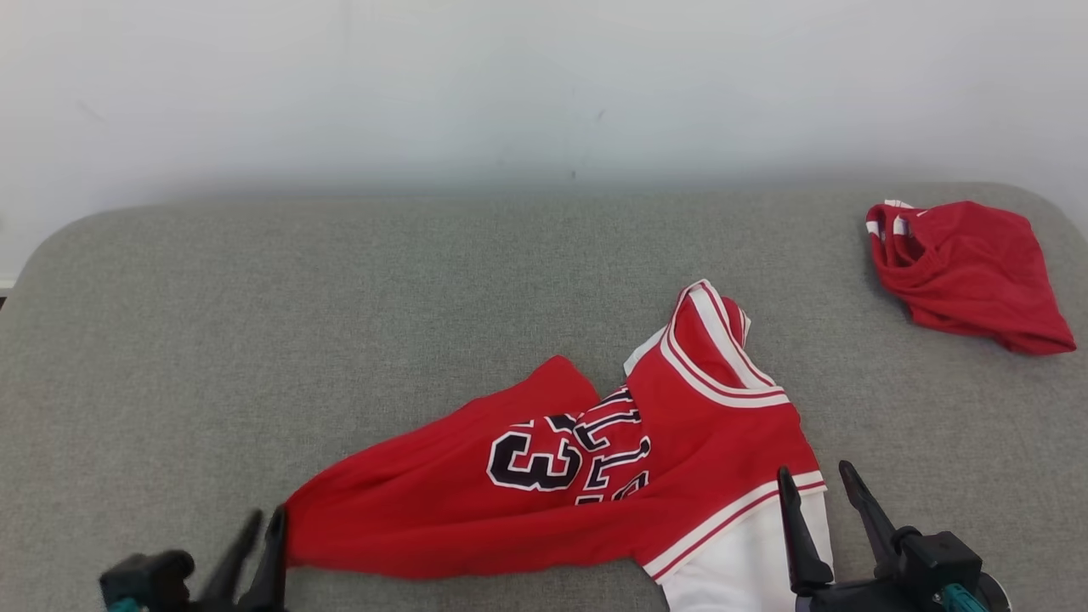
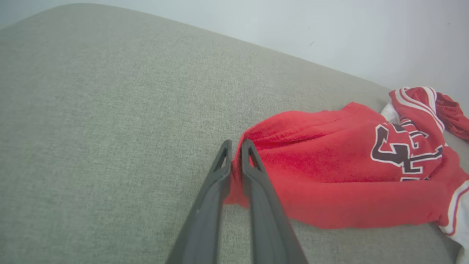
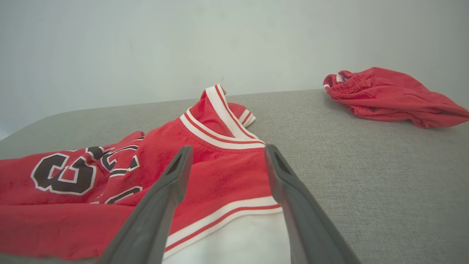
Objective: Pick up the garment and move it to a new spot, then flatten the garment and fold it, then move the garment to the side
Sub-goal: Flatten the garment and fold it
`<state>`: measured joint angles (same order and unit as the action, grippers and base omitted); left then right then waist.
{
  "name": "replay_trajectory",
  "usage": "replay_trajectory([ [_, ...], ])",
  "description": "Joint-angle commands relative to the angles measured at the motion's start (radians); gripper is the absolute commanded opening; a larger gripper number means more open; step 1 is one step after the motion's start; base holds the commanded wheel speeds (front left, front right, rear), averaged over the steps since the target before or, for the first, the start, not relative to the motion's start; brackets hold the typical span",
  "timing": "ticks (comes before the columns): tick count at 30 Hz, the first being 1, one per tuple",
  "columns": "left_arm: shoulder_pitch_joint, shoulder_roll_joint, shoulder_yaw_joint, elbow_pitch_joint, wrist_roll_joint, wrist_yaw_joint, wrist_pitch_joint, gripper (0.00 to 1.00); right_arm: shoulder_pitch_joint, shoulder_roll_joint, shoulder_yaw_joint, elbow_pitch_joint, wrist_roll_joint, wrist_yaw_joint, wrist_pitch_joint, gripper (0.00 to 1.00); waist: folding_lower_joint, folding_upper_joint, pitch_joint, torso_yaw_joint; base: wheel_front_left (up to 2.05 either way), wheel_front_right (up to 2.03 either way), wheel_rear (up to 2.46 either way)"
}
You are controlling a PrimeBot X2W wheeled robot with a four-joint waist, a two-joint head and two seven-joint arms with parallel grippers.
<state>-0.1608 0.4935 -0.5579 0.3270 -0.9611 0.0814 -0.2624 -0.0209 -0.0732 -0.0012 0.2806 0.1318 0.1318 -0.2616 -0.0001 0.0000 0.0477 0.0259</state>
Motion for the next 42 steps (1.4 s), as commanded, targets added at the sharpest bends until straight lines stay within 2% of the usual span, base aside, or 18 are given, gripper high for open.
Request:
replay_trajectory([
  [1, 0.01, -0.008, 0.032, -0.012, 0.038, -0.004, -0.003, 1.0, 0.009, -0.006, -0.004, 0.003, 0.001, -0.003, -0.004, 1.0, 0.0001, 0.0, -0.01, 0.001, 0.0, 0.0, 0.0],
  [5, 0.041, -0.055, 0.151, -0.053, 0.155, -0.012, -0.003, 1.0, 0.022, -0.006, -0.009, 0.005, 0.002, -0.003, -0.004, 1.0, 0.0001, 0.0, -0.026, -0.003, 0.0, 0.0, 0.0],
  [9, 0.079, -0.106, 0.222, -0.065, 0.231, -0.042, -0.003, 1.0, 0.033, -0.006, -0.017, 0.008, 0.005, -0.003, -0.004, 1.0, 0.0001, 0.0, -0.035, -0.007, 0.0, 0.0, 0.0],
  [14, 0.123, -0.148, 0.255, -0.022, 0.287, -0.08, -0.003, 1.0, 0.045, -0.004, -0.021, 0.01, 0.003, -0.003, -0.004, 1.0, 0.0001, 0.0, -0.036, -0.01, 0.0, 0.0, 0.0],
  [20, 0.159, -0.196, 0.274, 0.034, 0.32, -0.098, -0.003, 1.0, 0.045, -0.005, -0.029, 0.006, 0.004, -0.003, -0.004, 1.0, 0.0001, 0.0, -0.023, -0.015, 0.0, 0.0, 0.0],
  [28, 0.114, -0.245, 0.304, 0.156, 0.332, -0.138, -0.003, 1.0, 0.027, -0.013, -0.024, 0.009, 0.004, -0.003, -0.004, 1.0, 0.0001, 0.0, -0.011, -0.027, 0.0, 0.0, 0.0],
  [29, 0.101, -0.251, 0.3, 0.176, 0.332, -0.149, -0.003, 0.94, 0.028, -0.014, -0.023, 0.008, 0.004, -0.003, -0.004, 1.0, 0.0001, 0.0, -0.011, -0.027, 0.0, 0.0, 0.0],
  [30, 0.085, -0.255, 0.297, 0.191, 0.338, -0.159, -0.003, 0.09, 0.029, -0.015, -0.024, 0.008, 0.004, -0.003, -0.004, 1.0, 0.0001, 0.0, -0.011, -0.027, 0.0, 0.0, 0.0],
  [31, 0.074, -0.261, 0.295, 0.199, 0.336, -0.169, -0.003, 0.0, 0.031, -0.015, -0.025, 0.008, 0.004, -0.003, -0.004, 1.0, 0.0001, 0.0, -0.01, -0.027, 0.0, 0.0, 0.0],
  [35, 0.058, -0.275, 0.291, 0.185, 0.345, -0.194, -0.003, 0.0, 0.044, -0.015, -0.042, 0.0, 0.004, -0.003, -0.004, 1.0, 0.0001, 0.0, -0.003, -0.006, 0.0, 0.0, 0.0],
  [42, 0.114, -0.271, 0.267, 0.038, 0.377, -0.203, -0.002, 0.0, 0.048, -0.006, -0.061, -0.011, 0.005, -0.003, -0.004, 1.0, 0.0001, 0.0, 0.014, 0.047, 0.0, 0.0, 0.0],
])
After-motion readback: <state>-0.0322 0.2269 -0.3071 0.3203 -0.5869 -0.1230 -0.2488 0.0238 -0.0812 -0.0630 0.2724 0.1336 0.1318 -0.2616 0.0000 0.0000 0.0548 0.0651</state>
